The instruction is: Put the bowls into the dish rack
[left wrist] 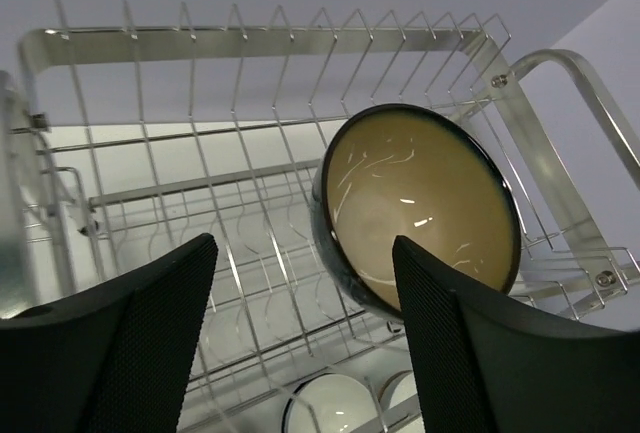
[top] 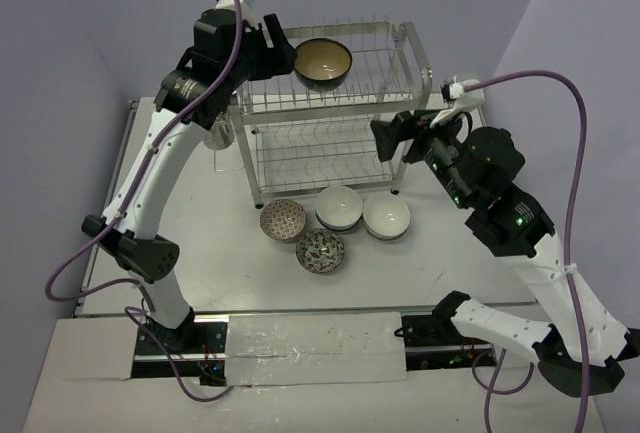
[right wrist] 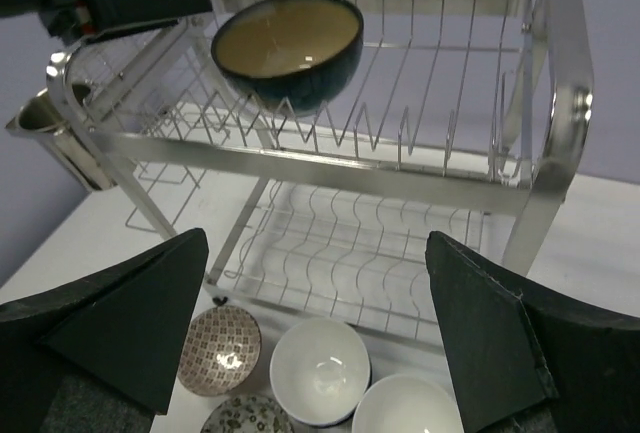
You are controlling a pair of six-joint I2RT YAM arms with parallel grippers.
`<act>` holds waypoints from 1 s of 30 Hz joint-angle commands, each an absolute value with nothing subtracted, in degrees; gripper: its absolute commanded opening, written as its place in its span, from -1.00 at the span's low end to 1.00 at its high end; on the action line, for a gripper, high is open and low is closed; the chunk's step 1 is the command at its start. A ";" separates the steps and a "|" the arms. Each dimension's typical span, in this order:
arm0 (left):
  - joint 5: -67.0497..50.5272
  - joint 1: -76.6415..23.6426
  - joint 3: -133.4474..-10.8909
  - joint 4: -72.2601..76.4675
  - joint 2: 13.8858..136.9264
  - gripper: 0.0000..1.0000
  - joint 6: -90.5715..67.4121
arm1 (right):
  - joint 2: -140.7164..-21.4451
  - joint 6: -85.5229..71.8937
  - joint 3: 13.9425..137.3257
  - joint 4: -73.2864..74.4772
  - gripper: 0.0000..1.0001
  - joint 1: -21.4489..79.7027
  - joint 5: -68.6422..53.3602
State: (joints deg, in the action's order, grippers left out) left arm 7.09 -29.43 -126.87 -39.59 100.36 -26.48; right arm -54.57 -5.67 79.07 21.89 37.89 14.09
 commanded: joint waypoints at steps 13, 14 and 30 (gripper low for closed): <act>9.49 -31.38 -135.08 -38.31 109.33 0.12 -25.40 | -43.95 -14.06 69.61 24.70 0.91 38.23 15.38; 9.84 -31.29 -135.44 -38.58 109.94 0.11 -25.40 | -43.68 -14.24 69.52 24.96 0.91 38.23 15.38; 11.42 -31.38 -131.93 -33.50 107.41 -0.77 -23.30 | -42.01 -14.24 68.73 26.28 0.89 38.23 14.59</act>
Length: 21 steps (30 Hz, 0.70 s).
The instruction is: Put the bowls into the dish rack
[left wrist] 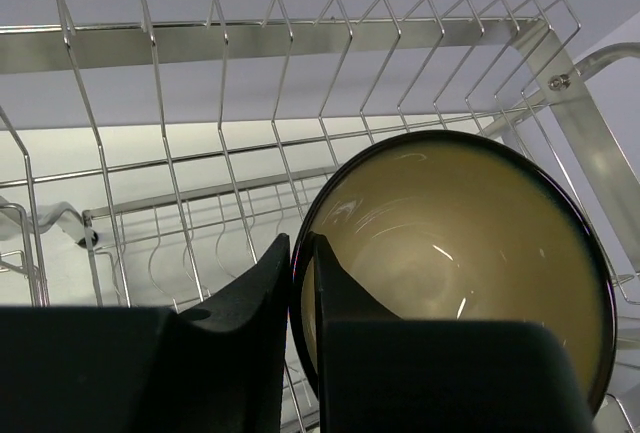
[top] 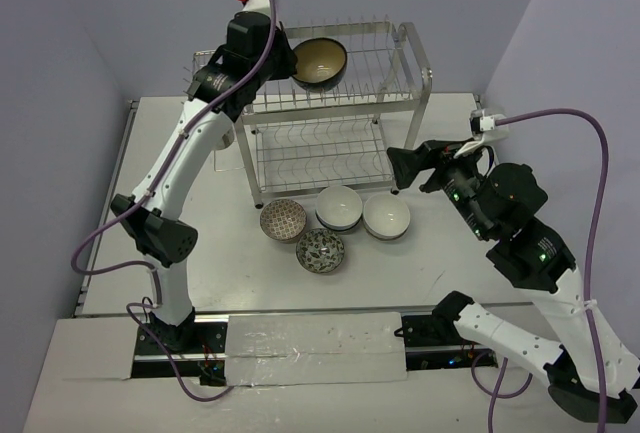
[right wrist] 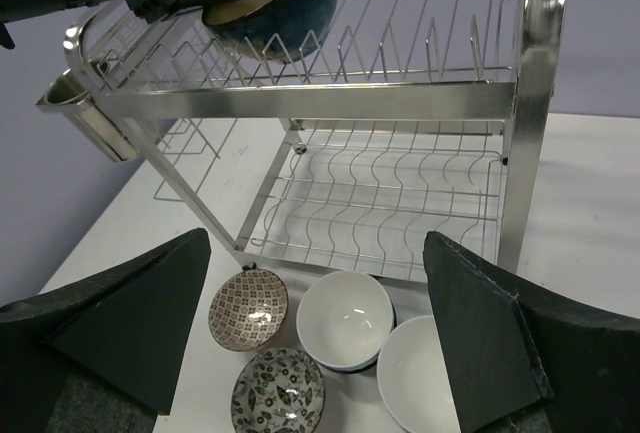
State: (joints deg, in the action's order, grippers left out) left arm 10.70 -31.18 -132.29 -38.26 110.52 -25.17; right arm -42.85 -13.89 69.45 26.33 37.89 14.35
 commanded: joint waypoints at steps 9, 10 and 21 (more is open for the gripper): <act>15.20 -31.38 -126.13 -22.96 100.91 -1.00 -12.16 | -40.61 -14.33 67.24 26.28 0.89 38.23 14.77; 15.90 -31.38 -125.51 -19.63 99.16 -1.00 -10.21 | -40.43 -14.41 67.06 26.28 0.89 38.32 14.77; 15.48 -31.55 -102.67 9.46 83.86 -1.00 21.85 | -38.50 -14.15 64.78 25.84 0.89 38.23 15.29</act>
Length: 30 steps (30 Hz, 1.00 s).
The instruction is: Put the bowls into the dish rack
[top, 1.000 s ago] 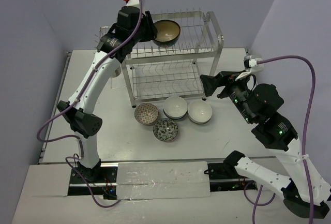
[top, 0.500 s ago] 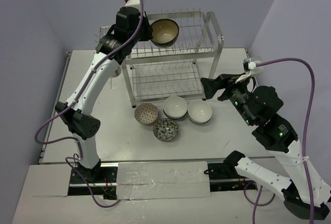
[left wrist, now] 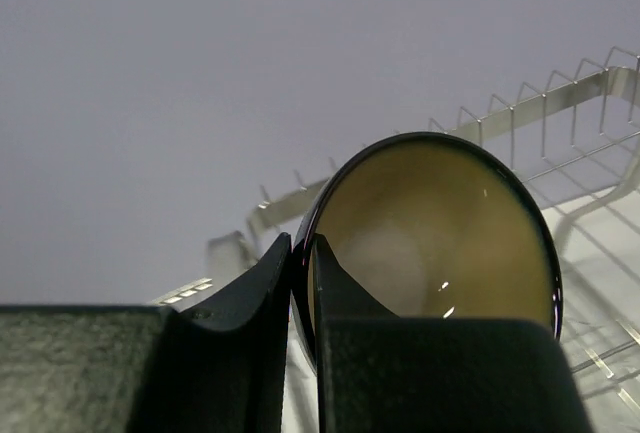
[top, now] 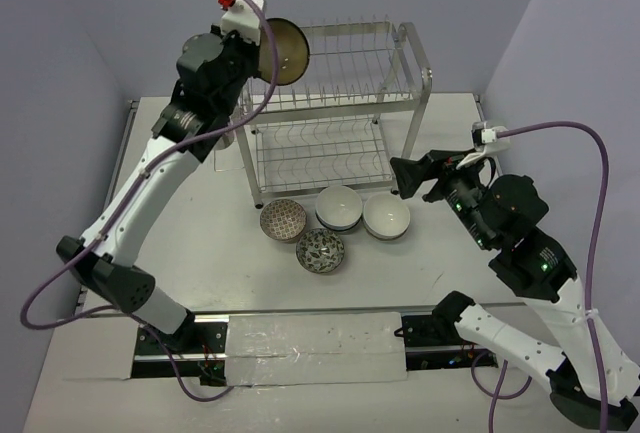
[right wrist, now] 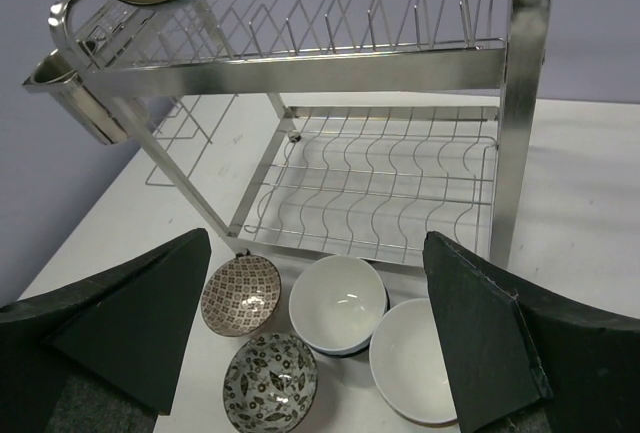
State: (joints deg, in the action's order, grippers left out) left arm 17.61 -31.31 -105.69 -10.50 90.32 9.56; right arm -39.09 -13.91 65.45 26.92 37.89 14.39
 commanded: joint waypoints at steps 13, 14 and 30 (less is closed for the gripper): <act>10.63 -33.84 -80.27 25.10 73.04 -0.99 44.54 | -37.88 -15.64 62.49 24.00 0.89 38.32 13.45; 10.90 -33.92 -79.64 26.62 73.21 -1.00 47.17 | -37.88 -15.82 62.40 23.82 0.89 38.23 13.19; 8.26 -34.01 -69.35 44.64 76.82 -1.00 61.43 | -34.99 -16.44 62.05 26.54 0.89 38.23 13.89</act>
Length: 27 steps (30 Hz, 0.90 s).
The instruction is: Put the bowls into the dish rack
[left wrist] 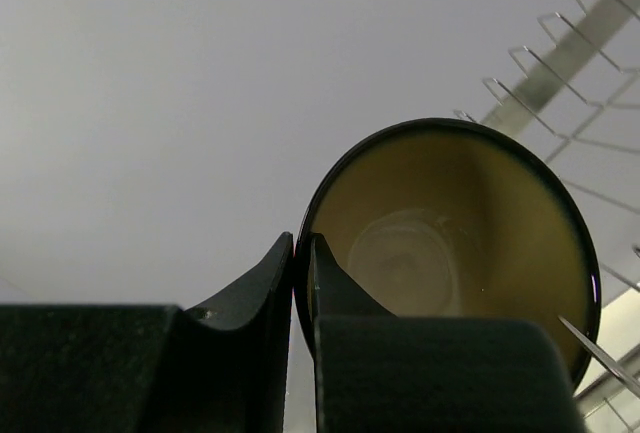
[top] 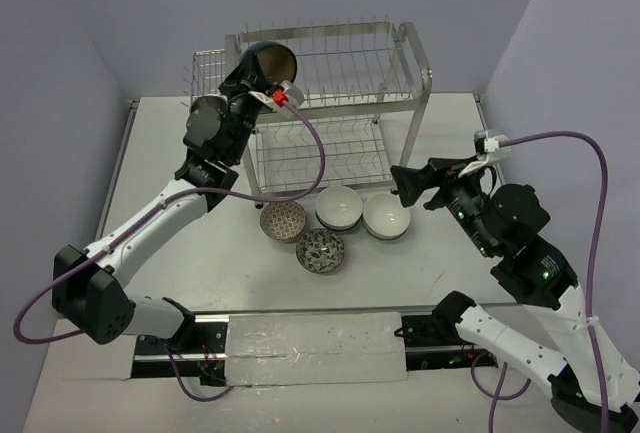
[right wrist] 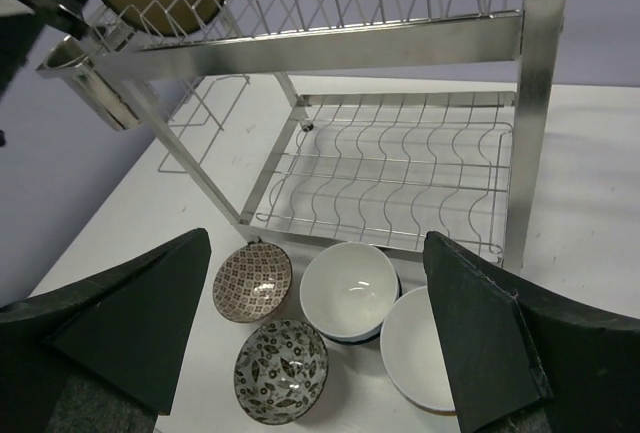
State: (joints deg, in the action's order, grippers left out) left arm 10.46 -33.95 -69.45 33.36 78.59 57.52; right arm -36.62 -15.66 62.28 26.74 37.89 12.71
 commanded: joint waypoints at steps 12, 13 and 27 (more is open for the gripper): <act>12.47 -38.31 -59.87 51.32 74.53 -0.97 72.94 | -33.66 -16.79 60.47 26.98 0.89 38.23 13.71; 13.00 -39.19 -59.16 52.46 74.44 -0.98 74.52 | -33.49 -16.87 60.29 26.90 0.89 38.23 13.62; 19.68 -45.79 -43.86 73.65 75.67 -0.88 87.71 | -32.43 -17.40 57.92 25.40 0.89 38.23 12.57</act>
